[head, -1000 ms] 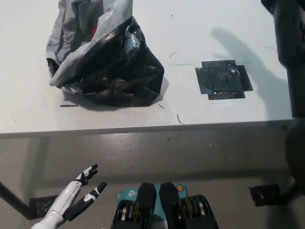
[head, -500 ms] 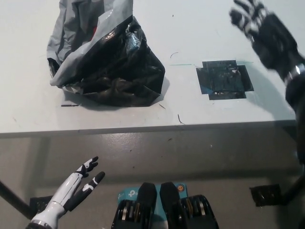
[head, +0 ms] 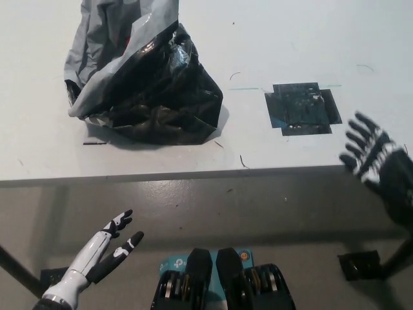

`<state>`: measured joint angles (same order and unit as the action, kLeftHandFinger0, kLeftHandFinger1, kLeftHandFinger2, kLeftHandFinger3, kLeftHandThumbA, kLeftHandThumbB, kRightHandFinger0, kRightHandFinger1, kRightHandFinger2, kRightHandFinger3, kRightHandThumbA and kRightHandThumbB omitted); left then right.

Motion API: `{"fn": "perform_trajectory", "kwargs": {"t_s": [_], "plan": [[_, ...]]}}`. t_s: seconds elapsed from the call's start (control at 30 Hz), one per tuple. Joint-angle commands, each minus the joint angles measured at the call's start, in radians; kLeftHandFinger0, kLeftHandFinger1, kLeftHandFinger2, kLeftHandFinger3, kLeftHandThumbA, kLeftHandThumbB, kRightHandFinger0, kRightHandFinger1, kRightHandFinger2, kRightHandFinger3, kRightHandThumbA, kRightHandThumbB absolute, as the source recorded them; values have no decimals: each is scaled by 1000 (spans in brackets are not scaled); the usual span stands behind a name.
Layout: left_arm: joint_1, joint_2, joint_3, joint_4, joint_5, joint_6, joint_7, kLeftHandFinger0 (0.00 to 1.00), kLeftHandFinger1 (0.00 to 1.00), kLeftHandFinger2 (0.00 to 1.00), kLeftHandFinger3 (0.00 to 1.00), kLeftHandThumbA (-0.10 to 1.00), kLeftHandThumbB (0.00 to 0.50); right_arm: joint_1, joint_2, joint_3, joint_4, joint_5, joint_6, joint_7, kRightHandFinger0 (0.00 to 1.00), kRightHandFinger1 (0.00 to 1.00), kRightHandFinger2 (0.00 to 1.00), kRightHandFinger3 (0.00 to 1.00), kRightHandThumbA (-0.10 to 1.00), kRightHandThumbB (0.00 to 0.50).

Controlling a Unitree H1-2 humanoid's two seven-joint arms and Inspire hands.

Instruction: The robot uses its right hand to pick up a bag of coffee beans and puts it in the black plastic bag, then the robot grabs the top of the bag and lifts it.

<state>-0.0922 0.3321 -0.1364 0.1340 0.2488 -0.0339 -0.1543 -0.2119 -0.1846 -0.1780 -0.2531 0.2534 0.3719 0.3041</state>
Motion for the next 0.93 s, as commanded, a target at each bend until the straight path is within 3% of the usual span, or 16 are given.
{"fn": "perform_trajectory", "kwargs": {"t_s": [0.0, 0.07, 0.1, 0.2, 0.37, 0.47, 0.57, 0.67, 0.73, 0.9], "plan": [[-6, 32, 56, -58, -66, -29, -11, 1000, 1000, 1000, 1000, 910, 130, 260, 72, 101, -318, -179, -500, 9, 1000, 1000, 1000, 1000, 1000, 345], [5, 33, 57, -55, -66, -38, -10, 1000, 1000, 1000, 1000, 909, 129, 271, 79, 119, -231, -235, -556, -14, 1000, 1000, 1000, 1000, 1000, 320], [20, 36, 56, -52, -66, -48, -10, 1000, 1000, 1000, 1000, 913, 132, 279, 85, 135, -135, -275, -597, -41, 1000, 1000, 1000, 1000, 1000, 279], [41, 35, 51, -48, -59, -62, -7, 1000, 1000, 1000, 1000, 921, 146, 274, 109, 149, 40, -337, -661, -108, 1000, 1000, 1000, 1000, 1000, 221], [73, 18, 48, -41, -62, -69, 3, 1000, 1000, 1000, 1000, 932, 170, 234, 117, 172, 281, -339, -729, -127, 1000, 1000, 1000, 1000, 1000, 224], [96, 16, 50, -54, -60, -74, 9, 1000, 1000, 1000, 1000, 923, 159, 237, 105, 183, 343, -328, -750, -106, 1000, 1000, 1000, 1000, 1000, 152], [121, 9, 48, -63, -59, -80, 14, 1000, 1000, 1000, 1000, 912, 154, 257, 92, 186, 363, -324, -753, -100, 1000, 1000, 1000, 1000, 1000, 196], [135, 4, 43, -61, -57, -89, 14, 1000, 1000, 1000, 1000, 903, 159, 276, 83, 190, 368, -323, -757, -100, 1000, 1000, 1000, 1000, 1000, 187], [135, 3, 39, -54, -60, -102, 11, 1000, 1000, 1000, 1000, 864, 146, 280, 81, 196, 362, -323, -727, -99, 1000, 1000, 1000, 1000, 1000, 242], [129, -4, 37, -56, -51, -91, 16, 1000, 1000, 1000, 1000, 856, 147, 270, 73, 205, 351, -321, -681, -88, 1000, 1000, 1000, 1000, 1000, 279]]}}
